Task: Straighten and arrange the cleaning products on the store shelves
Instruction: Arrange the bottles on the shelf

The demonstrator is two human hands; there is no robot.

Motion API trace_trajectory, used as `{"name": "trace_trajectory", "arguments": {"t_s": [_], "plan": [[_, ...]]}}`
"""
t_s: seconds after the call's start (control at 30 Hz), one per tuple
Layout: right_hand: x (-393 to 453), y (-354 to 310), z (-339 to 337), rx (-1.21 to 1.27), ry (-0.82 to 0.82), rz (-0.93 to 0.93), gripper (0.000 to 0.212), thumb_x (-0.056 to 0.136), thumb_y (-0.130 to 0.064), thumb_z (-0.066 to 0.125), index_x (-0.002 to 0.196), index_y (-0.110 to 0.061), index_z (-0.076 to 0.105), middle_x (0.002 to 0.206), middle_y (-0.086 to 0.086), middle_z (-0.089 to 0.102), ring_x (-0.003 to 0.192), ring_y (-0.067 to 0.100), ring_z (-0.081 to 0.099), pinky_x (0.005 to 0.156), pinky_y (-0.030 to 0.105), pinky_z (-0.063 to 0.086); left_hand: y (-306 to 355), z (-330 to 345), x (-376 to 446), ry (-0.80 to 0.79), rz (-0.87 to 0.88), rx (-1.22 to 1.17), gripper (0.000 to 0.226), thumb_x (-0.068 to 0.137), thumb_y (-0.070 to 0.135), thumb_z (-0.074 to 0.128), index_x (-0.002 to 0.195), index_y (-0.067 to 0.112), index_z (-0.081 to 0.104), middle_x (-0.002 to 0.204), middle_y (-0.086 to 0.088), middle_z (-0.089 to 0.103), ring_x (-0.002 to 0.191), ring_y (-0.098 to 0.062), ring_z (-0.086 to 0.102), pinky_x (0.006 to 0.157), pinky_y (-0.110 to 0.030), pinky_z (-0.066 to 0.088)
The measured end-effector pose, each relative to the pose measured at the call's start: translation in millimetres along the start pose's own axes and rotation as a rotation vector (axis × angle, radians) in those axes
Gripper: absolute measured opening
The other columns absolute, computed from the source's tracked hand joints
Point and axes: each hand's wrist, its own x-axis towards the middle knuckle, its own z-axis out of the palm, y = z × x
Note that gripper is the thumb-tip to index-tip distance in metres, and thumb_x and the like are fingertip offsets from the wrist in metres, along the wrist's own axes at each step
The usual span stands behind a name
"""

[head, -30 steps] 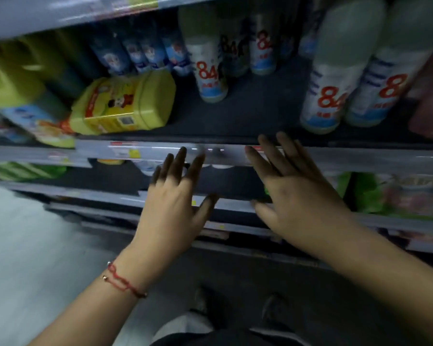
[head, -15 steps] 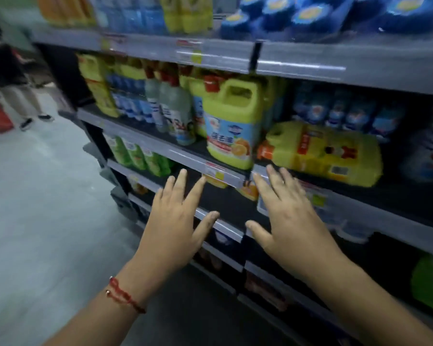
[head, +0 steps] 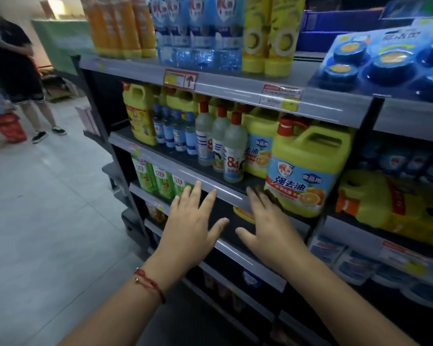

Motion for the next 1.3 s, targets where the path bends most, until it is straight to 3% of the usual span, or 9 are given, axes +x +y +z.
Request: {"name": "trace_trajectory", "arguments": {"t_s": [0.27, 0.4, 0.53, 0.67, 0.73, 0.87, 1.0, 1.13, 1.3], "plan": [[101.0, 10.3, 47.7, 0.196, 0.155, 0.112, 0.096, 0.092, -0.043, 0.066, 0.162, -0.025, 0.003, 0.170, 0.000, 0.003, 0.156, 0.022, 0.003, 0.123, 0.034, 0.010, -33.3, 29.9, 74.0, -0.027, 0.063, -0.071, 0.074, 0.097, 0.055, 0.049, 0.159, 0.020, 0.029, 0.166, -0.016, 0.026, 0.150, -0.038, 0.030, 0.120, -0.052, 0.031], [142.8, 8.0, 64.5, 0.426, 0.257, 0.168, 0.101, 0.086, -0.034, 0.075, 0.160, -0.031, 0.006, 0.165, -0.004, 0.024, 0.151, 0.017, 0.025, 0.119, 0.040, 0.031, -37.9, 40.6, 116.1, -0.057, -0.013, -0.511, 0.066, 0.103, 0.045, 0.051, 0.161, 0.029, 0.024, 0.167, 0.000, 0.028, 0.151, -0.020, 0.031, 0.119, -0.032, 0.031], [160.7, 0.9, 71.4, 0.380, 0.459, 0.222, 0.084, 0.092, -0.034, 0.070, 0.156, -0.022, 0.017, 0.156, 0.005, 0.038, 0.142, 0.018, 0.040, 0.112, 0.034, 0.040, -27.8, 45.2, 144.6, -0.048, -0.057, -0.933, 0.052, 0.105, 0.035, 0.053, 0.154, 0.029, 0.039, 0.139, 0.012, 0.054, 0.128, -0.006, 0.052, 0.093, -0.006, 0.040], [175.5, -4.5, 73.1, 0.362, 0.512, 0.325, 0.059, 0.091, -0.054, 0.040, 0.141, -0.022, 0.036, 0.139, 0.009, 0.055, 0.127, 0.026, 0.055, 0.104, 0.048, 0.049, -23.4, 52.9, 162.1, -0.051, 0.001, -1.170, 0.046, 0.102, 0.030, 0.059, 0.147, 0.030, 0.049, 0.127, 0.012, 0.067, 0.111, 0.005, 0.063, 0.092, -0.018, 0.053], [180.7, -0.2, 77.9, 0.320, 0.516, 0.347, 0.057, 0.091, -0.044, 0.046, 0.139, -0.015, 0.039, 0.136, 0.014, 0.056, 0.125, 0.032, 0.056, 0.102, 0.050, 0.049, -25.7, 50.3, 163.3, -0.085, -0.020, -1.254, 0.047, 0.102, 0.029, 0.059, 0.148, 0.028, 0.049, 0.124, 0.011, 0.068, 0.105, 0.012, 0.063, 0.084, -0.010, 0.052], [182.6, -8.5, 77.5, 0.309, 0.661, 0.393, 0.040, 0.096, -0.031, 0.064, 0.129, -0.017, 0.046, 0.125, 0.002, 0.065, 0.118, 0.021, 0.060, 0.090, 0.026, 0.054, -42.6, 42.1, 164.5, -0.169, -0.011, -1.334, 0.044, 0.103, 0.028, 0.058, 0.145, 0.032, 0.047, 0.116, 0.022, 0.063, 0.092, 0.027, 0.058, 0.074, 0.003, 0.043], [165.2, -24.3, 78.3, 0.225, 0.718, 0.207, 0.062, 0.085, -0.036, 0.075, 0.134, -0.012, 0.048, 0.132, 0.010, 0.059, 0.121, 0.020, 0.058, 0.095, 0.038, 0.055, -66.2, 31.0, 162.9, -0.237, 0.038, -1.444, 0.043, 0.098, 0.022, 0.065, 0.138, 0.030, 0.051, 0.117, 0.019, 0.067, 0.096, 0.018, 0.064, 0.082, -0.005, 0.049], [137.2, -58.6, 71.9, 0.123, 0.685, 0.179, 0.058, 0.078, -0.038, 0.071, 0.131, -0.021, 0.054, 0.128, 0.006, 0.054, 0.118, 0.027, 0.055, 0.096, 0.048, 0.051, -93.3, 30.1, 159.3, -0.316, -0.011, -1.710, 0.067, 0.079, 0.044, 0.083, 0.136, 0.022, 0.056, 0.128, -0.004, 0.070, 0.118, -0.016, 0.068, 0.102, -0.038, 0.055], [80.9, -104.1, 89.2, 0.204, 0.495, 0.331, 0.069, 0.075, -0.039, 0.081, 0.135, -0.030, 0.048, 0.123, -0.011, 0.040, 0.106, 0.000, 0.051, 0.088, 0.008, 0.048, -113.3, 34.0, 132.4, -0.643, -0.234, -1.954, 0.117, 0.045, 0.075, 0.087, 0.135, 0.007, 0.056, 0.115, -0.018, 0.071, 0.102, -0.028, 0.072, 0.083, -0.043, 0.062]]}}
